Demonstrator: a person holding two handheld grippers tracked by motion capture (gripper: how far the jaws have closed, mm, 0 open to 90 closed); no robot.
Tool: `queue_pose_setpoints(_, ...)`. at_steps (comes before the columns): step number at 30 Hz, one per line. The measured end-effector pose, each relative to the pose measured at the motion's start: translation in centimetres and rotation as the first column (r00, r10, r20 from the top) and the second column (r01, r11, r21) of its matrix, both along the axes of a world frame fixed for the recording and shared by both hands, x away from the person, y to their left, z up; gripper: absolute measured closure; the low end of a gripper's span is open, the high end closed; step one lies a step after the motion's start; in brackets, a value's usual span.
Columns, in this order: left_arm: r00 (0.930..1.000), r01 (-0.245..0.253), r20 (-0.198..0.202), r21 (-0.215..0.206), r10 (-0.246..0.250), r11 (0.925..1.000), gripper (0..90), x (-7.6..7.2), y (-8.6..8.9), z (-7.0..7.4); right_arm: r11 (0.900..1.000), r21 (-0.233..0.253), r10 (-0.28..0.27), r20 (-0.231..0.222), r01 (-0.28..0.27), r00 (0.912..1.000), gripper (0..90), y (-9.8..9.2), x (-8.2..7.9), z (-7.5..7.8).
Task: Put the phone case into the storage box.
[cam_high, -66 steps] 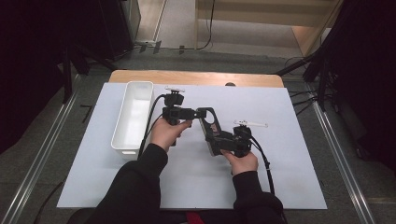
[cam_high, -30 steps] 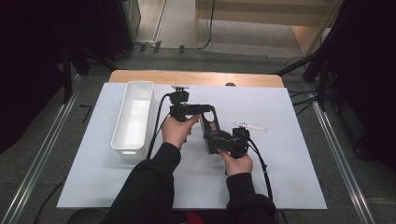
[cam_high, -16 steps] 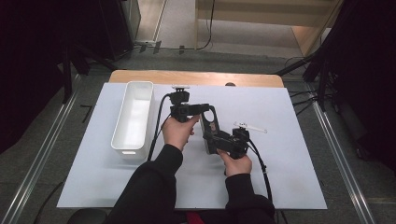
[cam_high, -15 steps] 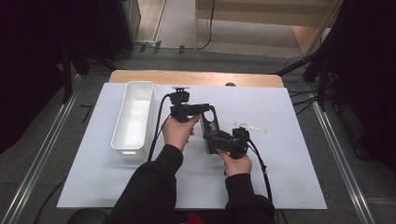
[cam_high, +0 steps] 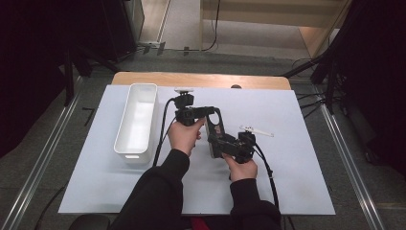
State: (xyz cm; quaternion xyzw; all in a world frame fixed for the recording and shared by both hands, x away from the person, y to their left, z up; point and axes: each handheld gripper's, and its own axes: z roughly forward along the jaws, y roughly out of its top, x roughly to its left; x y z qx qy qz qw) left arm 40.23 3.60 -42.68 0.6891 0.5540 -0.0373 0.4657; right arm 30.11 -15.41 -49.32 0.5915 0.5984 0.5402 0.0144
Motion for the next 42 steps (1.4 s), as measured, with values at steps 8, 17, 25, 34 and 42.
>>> queue_pose_setpoints(8,1.0000,0.001,-0.004,-0.003,-0.001,1.0000,71.9,0.0,0.0,-0.1,1.000,0.002,-0.001,-0.003,0.001,1.0000,11.0,0.1,0.0,0.0)
queue_pose_setpoints(17,0.9995,0.024,-0.021,-0.036,-0.025,0.9990,75.1,0.0,0.3,0.1,1.000,-0.007,0.009,-0.003,-0.009,1.0000,10.9,0.4,0.0,-0.2)
queue_pose_setpoints(25,0.9991,0.029,-0.029,-0.066,-0.031,0.9974,76.7,0.0,0.3,0.2,1.000,-0.015,0.013,0.004,-0.013,0.9999,10.8,0.5,0.0,-0.3)
queue_pose_setpoints(34,0.9989,0.044,-0.015,-0.061,-0.045,0.9972,77.6,-0.3,0.4,0.5,0.999,-0.015,0.036,-0.010,-0.036,0.9993,10.6,0.8,0.2,-0.2)
queue_pose_setpoints(42,0.9981,0.057,-0.019,-0.075,-0.058,0.9955,77.9,-0.4,0.8,0.9,0.998,-0.034,0.057,-0.026,-0.057,0.9981,10.4,1.1,0.4,0.3)
